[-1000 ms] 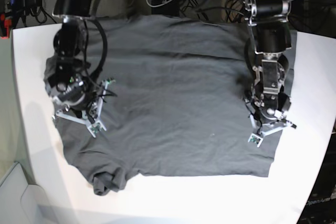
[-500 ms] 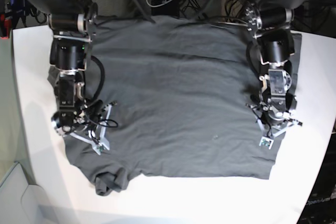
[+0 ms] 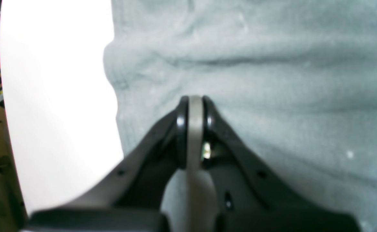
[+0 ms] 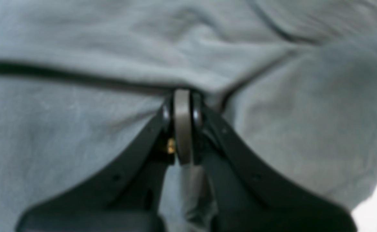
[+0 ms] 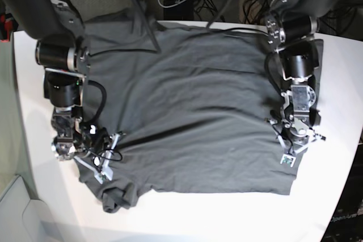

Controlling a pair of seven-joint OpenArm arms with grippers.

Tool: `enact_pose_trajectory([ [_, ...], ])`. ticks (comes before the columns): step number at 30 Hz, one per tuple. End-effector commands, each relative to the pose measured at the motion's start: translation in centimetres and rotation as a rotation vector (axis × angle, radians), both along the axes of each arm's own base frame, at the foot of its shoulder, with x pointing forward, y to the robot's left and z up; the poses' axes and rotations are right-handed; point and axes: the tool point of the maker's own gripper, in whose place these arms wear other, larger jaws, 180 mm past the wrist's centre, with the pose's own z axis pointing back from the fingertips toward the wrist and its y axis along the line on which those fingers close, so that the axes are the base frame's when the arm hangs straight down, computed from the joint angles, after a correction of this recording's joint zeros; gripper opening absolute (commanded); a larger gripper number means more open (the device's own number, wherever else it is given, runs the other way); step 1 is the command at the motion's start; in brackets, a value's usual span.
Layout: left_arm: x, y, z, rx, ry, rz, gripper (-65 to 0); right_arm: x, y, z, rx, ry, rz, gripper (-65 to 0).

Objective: Layout the t-shirt on the table in an organized manner, then fold the t-shirt properly
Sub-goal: 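Slide both grippers along the side edges toward the hem, flattening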

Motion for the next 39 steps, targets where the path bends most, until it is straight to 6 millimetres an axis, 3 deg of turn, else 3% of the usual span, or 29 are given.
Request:
enact_pose_trajectory([
  [1,0.8,-0.2,0.9,-0.021,-0.017,0.005,-64.8,0.9,-2.5,1.3,-0.063,-0.017,-0.029,-65.0],
  [7,3.0,0.3,4.2,-0.009,-0.131,0.077,-64.8,2.2,-3.4,3.0,-0.073,-0.050,-0.039,-65.0],
  [10,3.6,0.9,6.1,0.011,-0.182,0.088,-64.8,3.1,-4.7,4.9,-0.103,-0.115,-0.051,-65.0],
  [15,4.3,1.4,8.3,0.029,-0.238,0.094,-64.8,4.3,-2.8,6.8,-0.092,-0.176,-0.027,-65.0],
  [18,4.2,1.2,7.7,0.023,-0.222,0.091,-64.8,4.9,-1.7,7.5,-0.076,-0.196,-0.017,-65.0],
  [22,3.5,0.5,5.1,-0.002,-0.153,0.083,-64.8,4.9,0.5,7.1,-0.049,-0.193,0.007,-65.0],
  [28,2.4,-0.1,2.3,-0.030,-0.077,0.078,-64.8,4.2,0.9,6.1,-0.037,-0.183,0.012,-65.0],
  [34,1.7,-0.8,0.7,-0.048,-0.032,0.072,-64.8,2.5,1.7,2.6,0.015,-0.125,0.017,-65.0],
  [39,2.1,-1.8,-0.1,-0.081,-0.074,0.033,-64.8,2.3,2.3,1.6,0.060,-0.131,0.019,-65.0],
])
